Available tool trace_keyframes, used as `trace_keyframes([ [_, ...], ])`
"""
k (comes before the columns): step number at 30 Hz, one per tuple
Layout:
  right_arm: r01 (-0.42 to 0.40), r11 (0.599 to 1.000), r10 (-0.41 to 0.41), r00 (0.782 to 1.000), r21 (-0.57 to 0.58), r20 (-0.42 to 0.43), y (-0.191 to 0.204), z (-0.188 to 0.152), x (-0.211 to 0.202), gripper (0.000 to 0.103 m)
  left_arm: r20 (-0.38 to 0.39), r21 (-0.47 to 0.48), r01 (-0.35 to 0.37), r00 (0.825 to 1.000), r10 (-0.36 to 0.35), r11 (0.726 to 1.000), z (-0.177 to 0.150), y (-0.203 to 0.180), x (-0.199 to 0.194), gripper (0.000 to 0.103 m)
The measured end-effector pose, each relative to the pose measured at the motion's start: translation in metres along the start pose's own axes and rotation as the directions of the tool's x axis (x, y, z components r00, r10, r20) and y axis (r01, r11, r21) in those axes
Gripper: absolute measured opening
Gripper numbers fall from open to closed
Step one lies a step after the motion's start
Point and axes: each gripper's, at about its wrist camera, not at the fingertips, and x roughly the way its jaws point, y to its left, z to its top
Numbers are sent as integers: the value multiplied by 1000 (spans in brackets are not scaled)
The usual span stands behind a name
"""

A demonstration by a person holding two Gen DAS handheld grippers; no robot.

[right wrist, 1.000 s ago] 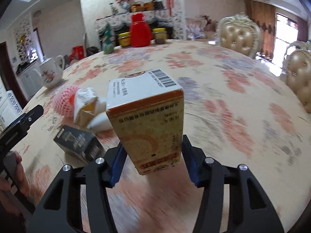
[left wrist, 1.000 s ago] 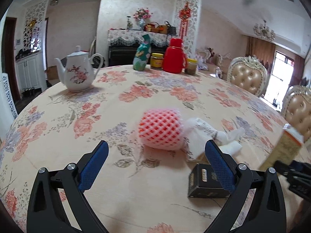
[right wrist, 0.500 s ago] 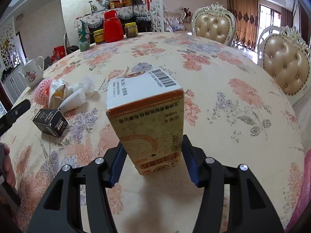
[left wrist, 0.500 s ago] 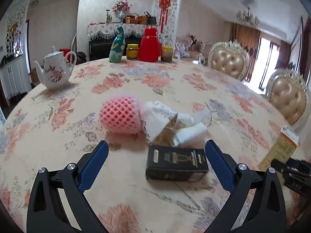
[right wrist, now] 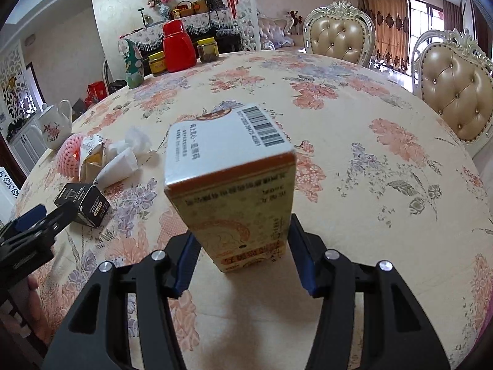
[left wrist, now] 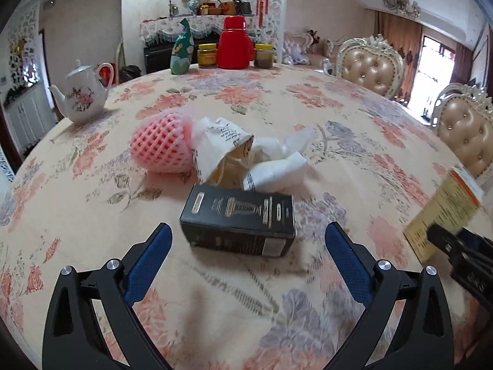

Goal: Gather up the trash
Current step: 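Grasp the tan medicine box with the right tool while the left tool grasps the black box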

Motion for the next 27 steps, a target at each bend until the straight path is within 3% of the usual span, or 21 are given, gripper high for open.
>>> trace_keyframes([
  [3,-6,1000,6,1000,7,1,-1,-1,-1,53,-41,-3,-32,999,32,999,6,-4,16,95],
  [7,-17,1000,16,1000,21,4,-3,-1,-2,53,-80,3,-19,997,19,1000,8,-6,27,91],
  [9,-21,999,21,1000,24,4,-3,-1,-2,53,-80,2,0,997,0,1000,8,-5,28,79],
  [11,-20,1000,20,1000,20,4,-3,0,-2,53,-94,0,23,995,-23,1000,8,-4,30,54],
  [13,-20,1000,20,1000,11,2,-1,0,-2,53,-96,0,40,995,-40,999,7,-4,29,41],
  [18,-16,1000,16,1000,-14,-1,4,0,-2,53,-44,13,52,998,-52,999,7,-5,18,27],
  [24,-7,1000,7,1000,0,2,4,-1,-1,53,-49,-18,90,995,-91,996,1,6,10,30],
  [25,-5,1000,5,1000,0,2,4,-1,-1,53,-53,-40,104,993,-106,994,-1,11,8,36],
  [26,-2,1000,2,1000,-3,1,5,-1,-1,53,-55,-51,100,993,-103,994,-2,14,7,61],
  [27,0,1000,0,1000,-5,1,5,-1,-1,53,-46,-74,85,995,-89,994,-3,19,5,79],
])
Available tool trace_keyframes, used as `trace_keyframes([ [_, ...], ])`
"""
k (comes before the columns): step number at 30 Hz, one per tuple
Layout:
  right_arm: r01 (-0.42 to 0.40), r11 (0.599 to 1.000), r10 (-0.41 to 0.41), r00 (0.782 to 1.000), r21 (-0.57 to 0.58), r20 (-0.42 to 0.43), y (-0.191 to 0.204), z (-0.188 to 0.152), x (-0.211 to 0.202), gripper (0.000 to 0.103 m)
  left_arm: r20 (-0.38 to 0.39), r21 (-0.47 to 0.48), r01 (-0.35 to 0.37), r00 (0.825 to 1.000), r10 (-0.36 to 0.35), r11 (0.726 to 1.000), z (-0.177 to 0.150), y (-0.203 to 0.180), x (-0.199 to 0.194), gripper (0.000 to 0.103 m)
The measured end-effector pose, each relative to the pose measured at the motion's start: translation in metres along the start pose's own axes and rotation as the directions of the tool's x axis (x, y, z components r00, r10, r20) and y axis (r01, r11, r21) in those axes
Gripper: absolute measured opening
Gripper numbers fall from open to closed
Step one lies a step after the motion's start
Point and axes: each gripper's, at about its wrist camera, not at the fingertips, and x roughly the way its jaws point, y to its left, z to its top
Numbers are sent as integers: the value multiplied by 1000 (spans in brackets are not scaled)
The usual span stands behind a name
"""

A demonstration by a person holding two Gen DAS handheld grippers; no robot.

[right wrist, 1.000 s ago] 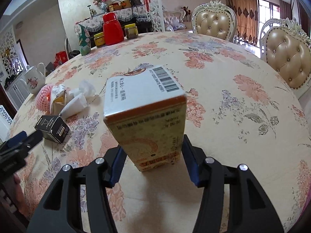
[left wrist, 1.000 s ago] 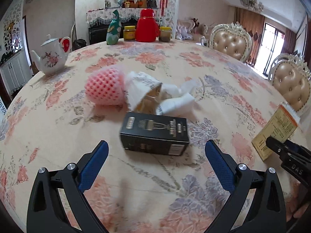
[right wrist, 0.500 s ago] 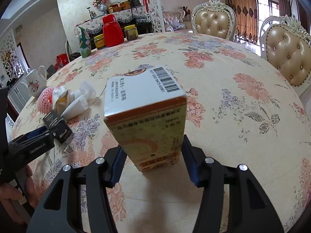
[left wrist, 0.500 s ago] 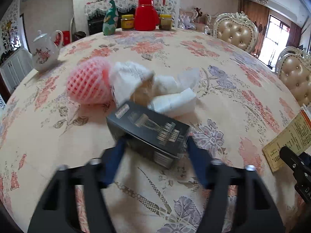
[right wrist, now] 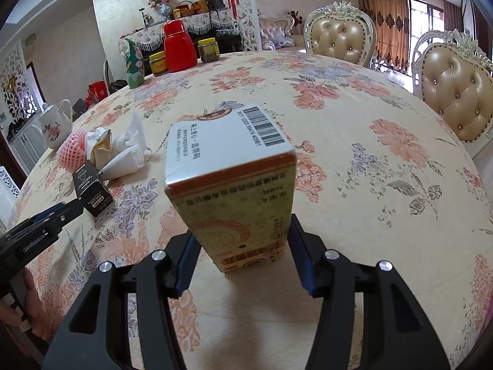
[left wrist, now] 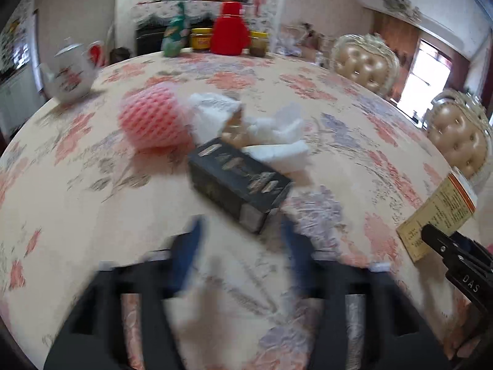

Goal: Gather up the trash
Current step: 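Grasp the tan medicine box with the right tool while the left tool grasps the black box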

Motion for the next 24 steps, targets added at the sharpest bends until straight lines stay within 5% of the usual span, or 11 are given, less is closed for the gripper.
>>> trace_keyframes([
  [1,2,1000,-2,1000,-3,-1,0,0,1,53,23,-24,10,1000,-9,1000,-1,5,-4,93],
  [8,1,1000,-1,1000,-13,-2,1,0,1,53,31,-79,0,1000,2,997,18,8,2,93],
  [15,-11,1000,11,1000,-10,-1,0,0,0,53,-7,-69,-124,992,124,990,35,-11,39,91],
  [20,-23,1000,23,1000,-12,-2,-1,1,-1,53,-93,-53,-113,990,108,992,32,-11,59,62],
  [24,-30,1000,30,1000,-1,1,-3,0,-2,53,-55,2,-81,995,81,997,25,-13,40,43],
])
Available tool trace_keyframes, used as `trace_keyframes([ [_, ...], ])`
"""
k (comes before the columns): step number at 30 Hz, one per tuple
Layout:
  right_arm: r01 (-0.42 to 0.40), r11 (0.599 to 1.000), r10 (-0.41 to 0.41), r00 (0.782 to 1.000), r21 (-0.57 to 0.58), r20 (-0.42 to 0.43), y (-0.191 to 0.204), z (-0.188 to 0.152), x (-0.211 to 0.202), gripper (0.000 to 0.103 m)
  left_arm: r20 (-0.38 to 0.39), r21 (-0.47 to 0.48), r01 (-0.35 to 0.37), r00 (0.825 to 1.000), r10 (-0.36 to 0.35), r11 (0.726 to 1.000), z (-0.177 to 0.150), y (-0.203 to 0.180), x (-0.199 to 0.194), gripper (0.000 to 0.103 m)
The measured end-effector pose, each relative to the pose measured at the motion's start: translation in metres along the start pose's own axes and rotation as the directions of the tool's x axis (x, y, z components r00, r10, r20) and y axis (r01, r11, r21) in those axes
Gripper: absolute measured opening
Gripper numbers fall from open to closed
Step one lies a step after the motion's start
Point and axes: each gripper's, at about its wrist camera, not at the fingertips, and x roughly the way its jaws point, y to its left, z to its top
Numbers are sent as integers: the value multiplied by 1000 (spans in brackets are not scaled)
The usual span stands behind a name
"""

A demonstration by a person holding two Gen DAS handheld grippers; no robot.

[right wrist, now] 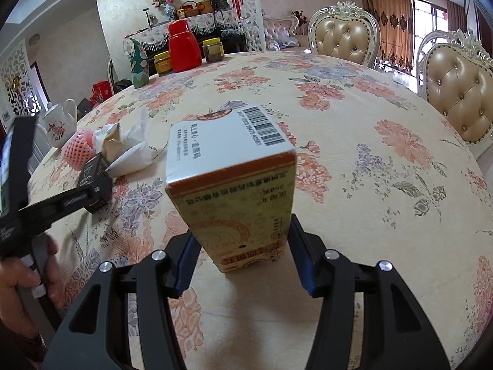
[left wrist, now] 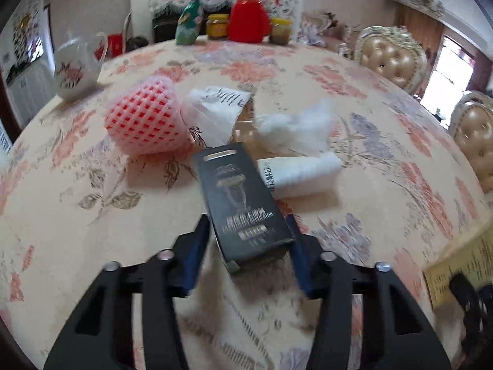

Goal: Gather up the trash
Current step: 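Grasp the tan medicine box with the right tool while the left tool grasps the black box, then carry the tan box and black box in both tools over the wastebasket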

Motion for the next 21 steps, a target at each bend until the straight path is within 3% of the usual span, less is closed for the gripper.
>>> trace_keyframes([
  [4,1,1000,-1,1000,-14,0,3,0,0,53,43,24,34,998,-35,999,-12,3,-23,38],
  [21,13,999,-13,1000,-46,-8,9,0,2,53,196,37,101,975,-107,994,-47,11,-79,38],
])
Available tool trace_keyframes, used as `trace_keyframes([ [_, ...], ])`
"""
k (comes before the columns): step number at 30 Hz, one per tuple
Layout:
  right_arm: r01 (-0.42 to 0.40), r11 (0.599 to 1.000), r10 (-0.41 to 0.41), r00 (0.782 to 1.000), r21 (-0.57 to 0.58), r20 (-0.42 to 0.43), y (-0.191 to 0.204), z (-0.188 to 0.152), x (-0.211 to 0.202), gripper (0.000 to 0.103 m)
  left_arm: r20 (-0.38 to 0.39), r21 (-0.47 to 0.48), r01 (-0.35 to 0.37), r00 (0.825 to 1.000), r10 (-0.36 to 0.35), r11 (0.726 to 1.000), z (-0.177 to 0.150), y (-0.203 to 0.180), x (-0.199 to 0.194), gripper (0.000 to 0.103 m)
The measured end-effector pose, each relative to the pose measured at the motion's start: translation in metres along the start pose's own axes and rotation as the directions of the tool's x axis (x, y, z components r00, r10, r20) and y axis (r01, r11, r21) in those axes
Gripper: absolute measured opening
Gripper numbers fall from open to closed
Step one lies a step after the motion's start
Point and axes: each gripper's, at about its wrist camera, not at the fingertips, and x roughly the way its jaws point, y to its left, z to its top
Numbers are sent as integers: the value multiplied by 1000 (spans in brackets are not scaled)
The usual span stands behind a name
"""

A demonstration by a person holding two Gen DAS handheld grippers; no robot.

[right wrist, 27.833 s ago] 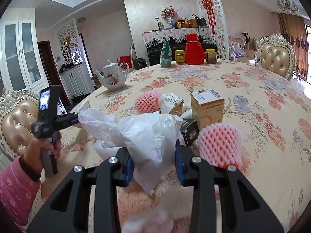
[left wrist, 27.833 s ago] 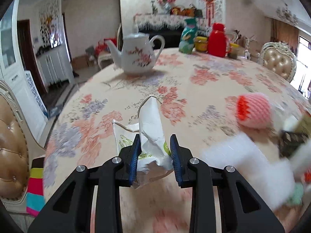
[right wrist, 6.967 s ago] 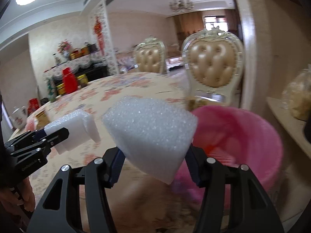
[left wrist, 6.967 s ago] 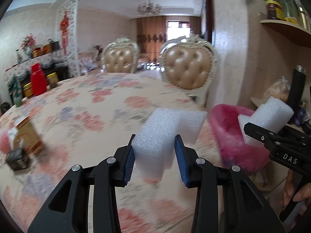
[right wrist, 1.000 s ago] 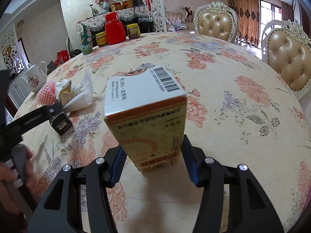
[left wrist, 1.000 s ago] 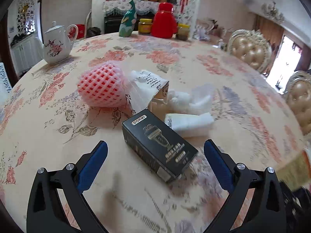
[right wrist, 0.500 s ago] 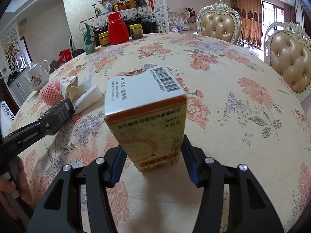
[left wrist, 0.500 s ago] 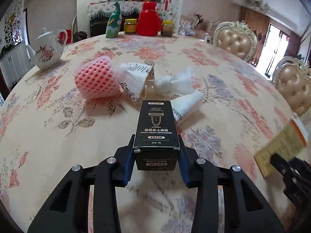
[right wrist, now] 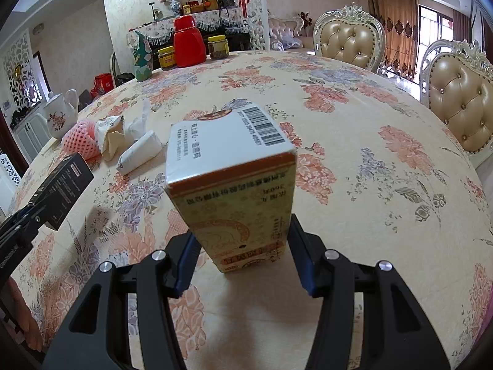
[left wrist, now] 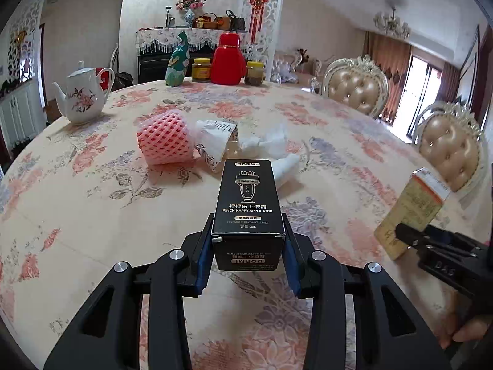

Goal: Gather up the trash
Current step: 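Carry the tan box and black box in both tools over the wastebasket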

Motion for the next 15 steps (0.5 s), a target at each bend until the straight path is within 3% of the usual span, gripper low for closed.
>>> trace_keyframes([
  [7,-10,1000,11,999,-4,40,0,-1,-8,53,43,-11,13,999,-13,1000,-3,-1,-17,38],
  [15,-62,998,60,992,9,111,3,-13,-64,53,111,27,25,993,-28,999,-14,-8,-55,38],
])
